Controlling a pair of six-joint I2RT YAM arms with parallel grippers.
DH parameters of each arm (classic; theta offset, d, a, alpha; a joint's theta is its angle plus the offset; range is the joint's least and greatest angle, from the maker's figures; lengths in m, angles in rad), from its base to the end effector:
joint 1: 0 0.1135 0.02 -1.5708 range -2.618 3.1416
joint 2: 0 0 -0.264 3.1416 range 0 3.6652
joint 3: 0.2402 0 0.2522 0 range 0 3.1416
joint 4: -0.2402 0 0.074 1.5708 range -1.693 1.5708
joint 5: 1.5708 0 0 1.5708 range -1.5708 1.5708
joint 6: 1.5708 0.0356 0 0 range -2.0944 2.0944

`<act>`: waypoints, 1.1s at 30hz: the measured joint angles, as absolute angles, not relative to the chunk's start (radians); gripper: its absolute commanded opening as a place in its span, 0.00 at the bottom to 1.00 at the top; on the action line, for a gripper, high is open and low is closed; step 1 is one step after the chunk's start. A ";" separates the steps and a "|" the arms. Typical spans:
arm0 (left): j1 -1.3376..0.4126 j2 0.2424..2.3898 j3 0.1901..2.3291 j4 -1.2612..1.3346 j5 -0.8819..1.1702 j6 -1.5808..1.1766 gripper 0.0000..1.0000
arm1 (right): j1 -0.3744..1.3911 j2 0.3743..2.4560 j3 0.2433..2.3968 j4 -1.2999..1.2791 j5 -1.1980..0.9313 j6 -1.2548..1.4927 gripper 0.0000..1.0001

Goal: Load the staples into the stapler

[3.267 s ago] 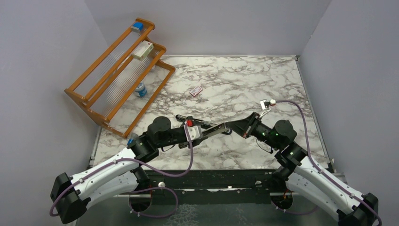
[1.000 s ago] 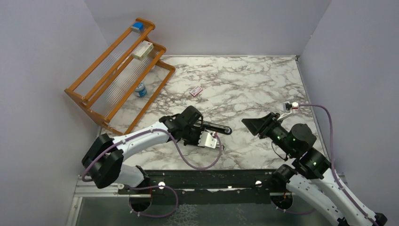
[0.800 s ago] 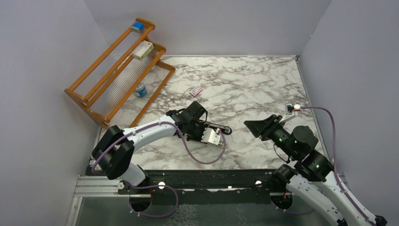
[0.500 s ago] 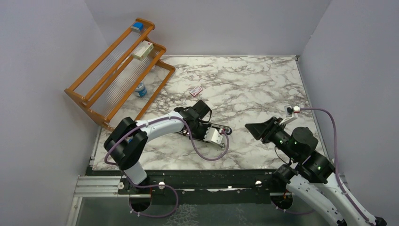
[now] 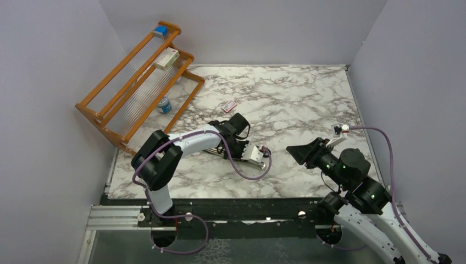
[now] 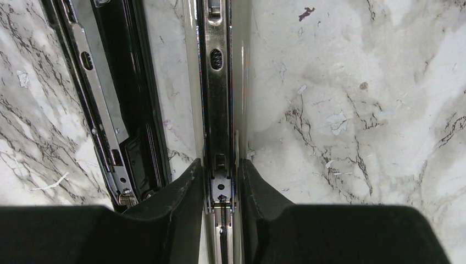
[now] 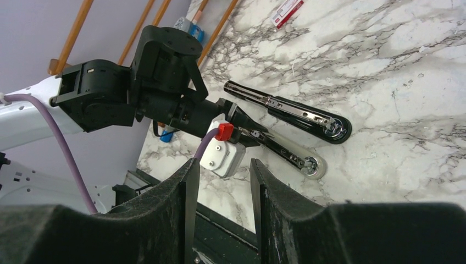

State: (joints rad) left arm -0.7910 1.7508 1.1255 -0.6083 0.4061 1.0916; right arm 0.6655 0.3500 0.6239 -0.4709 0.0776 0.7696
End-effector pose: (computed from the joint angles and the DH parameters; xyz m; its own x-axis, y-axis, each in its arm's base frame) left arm 0.2265 -0.2490 0.1778 0.3553 0.8001 -0.4833 0.9323 -0.3405 0.1217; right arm 0.0796 0.0589 0.3066 -0.4973 0.4916 -0.7149 -0.2920 0.6810 0.6715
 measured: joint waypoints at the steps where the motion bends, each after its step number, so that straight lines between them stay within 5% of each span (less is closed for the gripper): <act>1: -0.791 1.753 1.126 -0.607 0.406 1.087 0.15 | 0.665 0.350 0.624 -0.473 0.078 0.770 0.42; 9: -0.791 1.754 1.126 -0.607 0.408 1.059 0.37 | 0.665 0.346 0.624 -0.475 0.078 0.769 0.42; 13: -0.788 1.750 1.127 -0.607 0.420 1.043 0.61 | 0.665 0.346 0.624 -0.475 0.078 0.769 0.42; 24: -0.740 1.592 1.148 -0.591 0.502 0.979 0.67 | 0.665 0.360 0.648 -0.475 0.084 0.765 0.42; 33: -0.593 1.194 0.928 -0.183 0.520 0.623 0.79 | 0.665 0.377 0.678 -0.464 0.151 0.664 0.43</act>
